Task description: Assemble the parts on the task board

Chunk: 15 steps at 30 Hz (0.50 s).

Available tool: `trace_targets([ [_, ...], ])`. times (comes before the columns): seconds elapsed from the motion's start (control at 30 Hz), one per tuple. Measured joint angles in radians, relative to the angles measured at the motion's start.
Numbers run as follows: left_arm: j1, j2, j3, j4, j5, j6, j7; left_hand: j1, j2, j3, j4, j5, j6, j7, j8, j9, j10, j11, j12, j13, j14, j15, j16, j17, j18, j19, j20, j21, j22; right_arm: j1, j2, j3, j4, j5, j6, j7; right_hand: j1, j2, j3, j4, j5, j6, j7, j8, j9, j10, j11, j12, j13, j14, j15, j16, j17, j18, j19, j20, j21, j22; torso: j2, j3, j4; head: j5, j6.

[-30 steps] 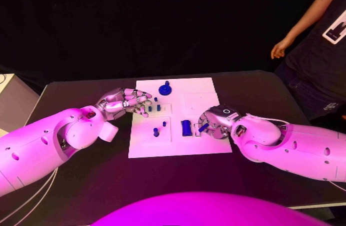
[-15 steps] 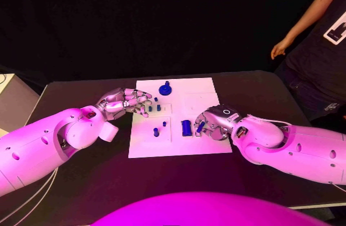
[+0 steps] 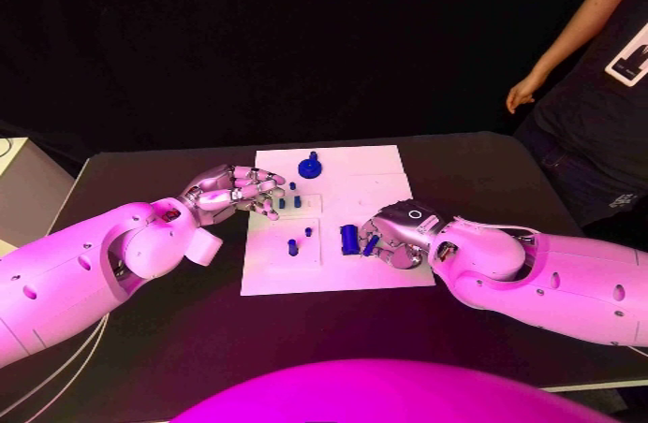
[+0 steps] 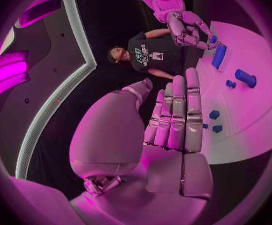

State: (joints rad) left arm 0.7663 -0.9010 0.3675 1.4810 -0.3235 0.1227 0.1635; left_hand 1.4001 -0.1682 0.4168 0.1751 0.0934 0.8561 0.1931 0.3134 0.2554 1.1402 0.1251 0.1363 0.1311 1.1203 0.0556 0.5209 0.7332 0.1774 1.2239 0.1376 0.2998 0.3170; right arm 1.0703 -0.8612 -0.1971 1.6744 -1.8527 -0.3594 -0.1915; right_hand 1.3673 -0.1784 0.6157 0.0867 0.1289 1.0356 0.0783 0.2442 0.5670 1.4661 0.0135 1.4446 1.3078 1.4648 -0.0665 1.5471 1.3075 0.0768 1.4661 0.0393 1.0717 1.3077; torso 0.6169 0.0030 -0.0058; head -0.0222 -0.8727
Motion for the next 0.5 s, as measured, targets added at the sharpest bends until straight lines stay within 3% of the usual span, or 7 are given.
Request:
trace_targets([
  [0.5,0.0,0.001,0.0,-0.001,0.0,0.003,-0.002,0.0,0.0,0.0,0.0,0.0,0.0,0.0,0.0,0.0,0.0,0.0,0.0,0.0,0.0,0.0,0.0,0.0,0.0,0.0,0.0,0.0,0.0,0.001,0.011,-0.007,-0.013,-0.086,0.029,0.026,0.013,-0.013,0.015,-0.026,0.0,-0.003,0.0,0.004,0.013,0.0,0.0,-0.003,0.0,0.0,0.0,0.0,0.0,0.0,0.0,0.0,-0.023,0.0,0.0,0.0005,0.0001,0.003,0.0],
])
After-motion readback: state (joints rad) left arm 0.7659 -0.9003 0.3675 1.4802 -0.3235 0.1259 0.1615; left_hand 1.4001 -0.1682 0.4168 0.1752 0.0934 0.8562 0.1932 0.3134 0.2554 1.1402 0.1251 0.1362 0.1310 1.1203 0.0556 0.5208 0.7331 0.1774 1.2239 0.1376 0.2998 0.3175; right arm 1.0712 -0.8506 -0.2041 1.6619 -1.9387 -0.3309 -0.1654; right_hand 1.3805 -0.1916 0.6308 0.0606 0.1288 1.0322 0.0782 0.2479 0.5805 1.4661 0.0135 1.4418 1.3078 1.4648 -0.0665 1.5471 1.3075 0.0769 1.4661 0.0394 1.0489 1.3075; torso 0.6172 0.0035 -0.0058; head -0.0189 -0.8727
